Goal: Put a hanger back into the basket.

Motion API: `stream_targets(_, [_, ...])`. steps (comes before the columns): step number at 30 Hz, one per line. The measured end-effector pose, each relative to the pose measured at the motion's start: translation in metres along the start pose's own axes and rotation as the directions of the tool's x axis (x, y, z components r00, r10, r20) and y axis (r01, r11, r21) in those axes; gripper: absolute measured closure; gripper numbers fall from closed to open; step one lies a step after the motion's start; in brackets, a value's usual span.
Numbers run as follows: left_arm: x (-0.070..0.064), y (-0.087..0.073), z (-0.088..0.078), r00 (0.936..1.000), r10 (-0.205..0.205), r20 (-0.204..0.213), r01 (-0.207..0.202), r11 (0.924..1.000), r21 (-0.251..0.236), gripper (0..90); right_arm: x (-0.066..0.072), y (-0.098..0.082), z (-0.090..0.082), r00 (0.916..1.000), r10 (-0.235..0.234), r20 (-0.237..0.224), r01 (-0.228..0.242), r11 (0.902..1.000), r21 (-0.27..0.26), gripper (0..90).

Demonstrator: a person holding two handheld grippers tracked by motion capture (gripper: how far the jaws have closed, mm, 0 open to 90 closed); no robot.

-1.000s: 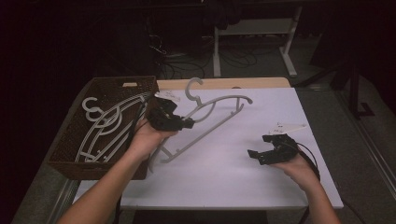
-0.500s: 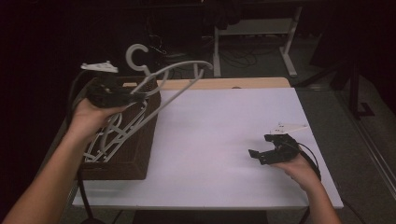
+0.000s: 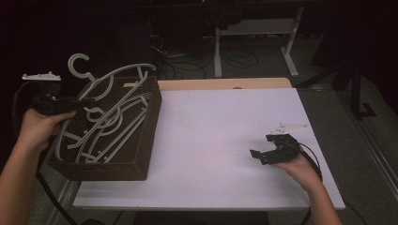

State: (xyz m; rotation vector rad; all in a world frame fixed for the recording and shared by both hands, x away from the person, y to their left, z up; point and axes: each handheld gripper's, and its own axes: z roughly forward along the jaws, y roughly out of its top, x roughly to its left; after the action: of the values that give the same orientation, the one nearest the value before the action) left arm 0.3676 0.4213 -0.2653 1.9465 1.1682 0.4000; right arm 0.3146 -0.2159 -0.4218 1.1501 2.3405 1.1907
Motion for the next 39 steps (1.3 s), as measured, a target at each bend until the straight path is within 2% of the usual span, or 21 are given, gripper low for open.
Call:
stream_targets(3, [0.013, -0.012, 0.004, 1.0000, -0.009, -0.001, 0.009, 0.9996, 0.027, 80.0, 0.000, 0.000, 0.000, 1.0000, 0.000, 0.003, 0.000, 1.0000, 0.002, 9.5])
stream_targets(6, [0.020, -0.021, 0.010, 0.9999, -0.010, -0.004, 0.010, 0.9986, 0.051, 80.0, 0.000, 0.000, 0.001, 1.0000, 0.000, 0.004, 0.000, 1.0000, 0.003, 9.6])
stream_targets(12, [0.025, -0.028, 0.029, 0.9998, 0.021, 0.007, -0.022, 0.9939, 0.108, 80.0, -0.001, 0.000, 0.001, 1.0000, 0.002, 0.009, -0.002, 1.0000, 0.005, 9.6])
stream_targets(15, [0.026, -0.027, 0.042, 0.9995, 0.029, 0.015, -0.031, 0.9877, 0.153, 80.0, -0.001, 0.000, 0.001, 0.9999, 0.001, 0.011, -0.002, 1.0000, 0.005, 9.5])
stream_targets(17, [0.025, -0.028, 0.051, 0.9991, 0.033, 0.026, -0.038, 0.9784, 0.203, 79.9, -0.001, -0.001, 0.001, 0.9999, -0.002, 0.012, 0.002, 1.0000, 0.005, 9.5])
stream_targets(19, [0.023, -0.028, 0.058, 0.9987, 0.049, 0.012, -0.051, 0.9690, 0.242, 79.8, -0.001, -0.001, 0.001, 0.9999, -0.003, 0.013, 0.003, 1.0000, 0.006, 9.5])
stream_targets(23, [0.024, -0.020, 0.054, 0.9973, 0.073, 0.008, -0.073, 0.9656, 0.250, 79.8, -0.001, -0.001, 0.002, 0.9999, 0.002, 0.014, -0.002, 1.0000, 0.005, 9.6])
stream_targets(26, [0.031, -0.013, 0.051, 0.9967, 0.080, 0.009, -0.080, 0.9702, 0.229, 79.8, -0.002, 0.000, 0.002, 0.9999, -0.001, 0.015, 0.001, 1.0000, 0.004, 9.6])
stream_targets(27, [0.033, -0.011, 0.051, 0.9973, 0.072, 0.013, -0.073, 0.9740, 0.214, 79.8, -0.001, 0.000, 0.002, 0.9999, -0.001, 0.014, 0.001, 1.0000, 0.004, 9.6])
stream_targets(29, [0.035, -0.010, 0.055, 0.9974, 0.070, 0.018, -0.072, 0.9734, 0.218, 79.8, -0.001, 0.000, 0.002, 0.9999, 0.000, 0.015, 0.000, 1.0000, 0.006, 9.6])
stream_targets(34, [0.048, -0.016, 0.056, 0.9971, 0.065, 0.040, -0.072, 0.9764, 0.204, 79.7, -0.001, 0.000, 0.002, 0.9999, 0.001, 0.016, -0.001, 1.0000, 0.006, 9.6])
stream_targets(37, [0.054, -0.021, 0.059, 0.9981, 0.037, 0.049, -0.046, 0.9785, 0.201, 79.4, -0.001, 0.000, 0.004, 0.9999, -0.003, 0.016, 0.002, 1.0000, 0.009, 9.6])
stream_targets(38, [0.055, -0.023, 0.060, 0.9983, 0.037, 0.044, -0.045, 0.9793, 0.197, 78.1, -0.001, 0.000, 0.004, 0.9999, -0.005, 0.015, 0.005, 0.9999, 0.010, 9.5])
stream_targets(39, [0.054, -0.025, 0.060, 0.9989, 0.042, 0.021, -0.045, 0.9807, 0.191, 73.8, -0.001, 0.001, 0.004, 0.9999, -0.006, 0.014, 0.006, 0.9999, 0.009, 9.5])
